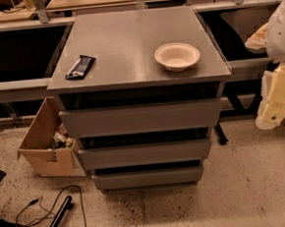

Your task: Open top drawer

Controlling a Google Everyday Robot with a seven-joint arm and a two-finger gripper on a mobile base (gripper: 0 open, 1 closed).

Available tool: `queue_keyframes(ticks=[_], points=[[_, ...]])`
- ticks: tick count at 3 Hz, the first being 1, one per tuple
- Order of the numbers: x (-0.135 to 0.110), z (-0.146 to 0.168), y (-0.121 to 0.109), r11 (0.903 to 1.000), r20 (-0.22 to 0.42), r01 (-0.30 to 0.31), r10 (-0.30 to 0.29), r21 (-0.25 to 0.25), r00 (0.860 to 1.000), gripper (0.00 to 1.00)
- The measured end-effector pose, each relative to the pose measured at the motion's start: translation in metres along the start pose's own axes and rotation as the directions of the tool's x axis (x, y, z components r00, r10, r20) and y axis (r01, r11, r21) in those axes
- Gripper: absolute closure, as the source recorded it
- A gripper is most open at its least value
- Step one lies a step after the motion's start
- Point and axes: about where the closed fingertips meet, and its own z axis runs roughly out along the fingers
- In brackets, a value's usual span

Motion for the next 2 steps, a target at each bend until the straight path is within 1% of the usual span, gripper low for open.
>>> queue_keyframes(ticks=[1, 2], points=[[0.0, 0.0, 0.0, 1.0, 0.0, 0.0, 0.0, 0.0, 1.0, 0.0], [-0.008, 0.025, 0.001, 0.9996, 0.007, 0.028, -0.028, -0.004, 1.0, 0.0]])
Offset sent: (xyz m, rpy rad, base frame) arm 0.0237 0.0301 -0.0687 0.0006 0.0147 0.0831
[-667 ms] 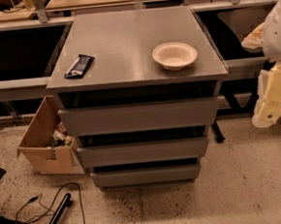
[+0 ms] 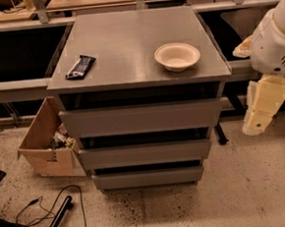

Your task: Open top drawer

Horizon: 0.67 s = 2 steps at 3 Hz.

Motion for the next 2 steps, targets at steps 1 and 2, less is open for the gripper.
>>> queue_keyframes(ticks=[1, 2], points=[[-0.01, 0.094, -0.002, 0.9971, 0.005, 0.059, -0.059, -0.049, 0.998, 0.0], [-0.015, 0.163, -0.012, 0.9941, 0.007, 0.084, -0.083, -0.07, 0.996, 0.0]])
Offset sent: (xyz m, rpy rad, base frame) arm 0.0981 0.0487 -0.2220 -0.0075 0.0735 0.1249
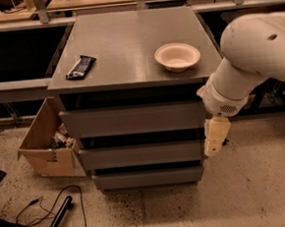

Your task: Open top drawer

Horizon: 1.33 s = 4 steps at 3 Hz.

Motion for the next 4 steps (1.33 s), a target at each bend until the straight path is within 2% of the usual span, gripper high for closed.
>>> queue_keyframes(ticks=[2, 3, 4], points=[[0.003, 0.084, -0.064, 0.9995, -0.063, 0.025, -0.024, 0.017, 0.998, 0.0], [-0.003, 0.11, -0.087, 0.9997, -0.102, 0.024, -0.023, 0.01, 0.995, 0.0], [-0.006, 0.134, -0.101, 0.9998, -0.13, 0.014, -0.015, -0.014, 0.991, 0.14]])
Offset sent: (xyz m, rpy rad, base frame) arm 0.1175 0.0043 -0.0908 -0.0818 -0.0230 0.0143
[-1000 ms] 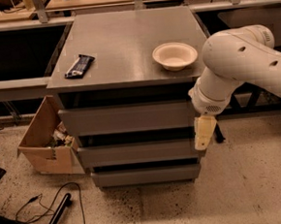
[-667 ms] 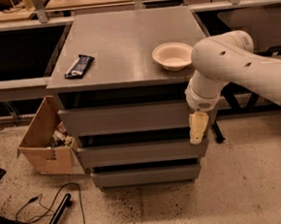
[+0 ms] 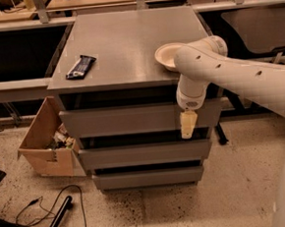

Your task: Open top drawer

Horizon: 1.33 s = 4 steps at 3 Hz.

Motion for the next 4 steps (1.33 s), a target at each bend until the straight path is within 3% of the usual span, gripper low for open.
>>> queue_keyframes(ticks=[1, 2, 3, 4], points=[[0.005, 0.023, 0.004, 0.9985, -0.001, -0.025, 0.025, -0.049, 1.0, 0.3], [0.019, 0.021, 0.015, 0.9951, -0.007, -0.052, 0.051, -0.084, 0.999, 0.61], [0.018, 0.012, 0.014, 0.9951, -0.007, -0.052, 0.051, -0.084, 0.999, 0.84], [0.018, 0.005, 0.012, 0.9951, -0.007, -0.052, 0.051, -0.084, 0.999, 1.0]])
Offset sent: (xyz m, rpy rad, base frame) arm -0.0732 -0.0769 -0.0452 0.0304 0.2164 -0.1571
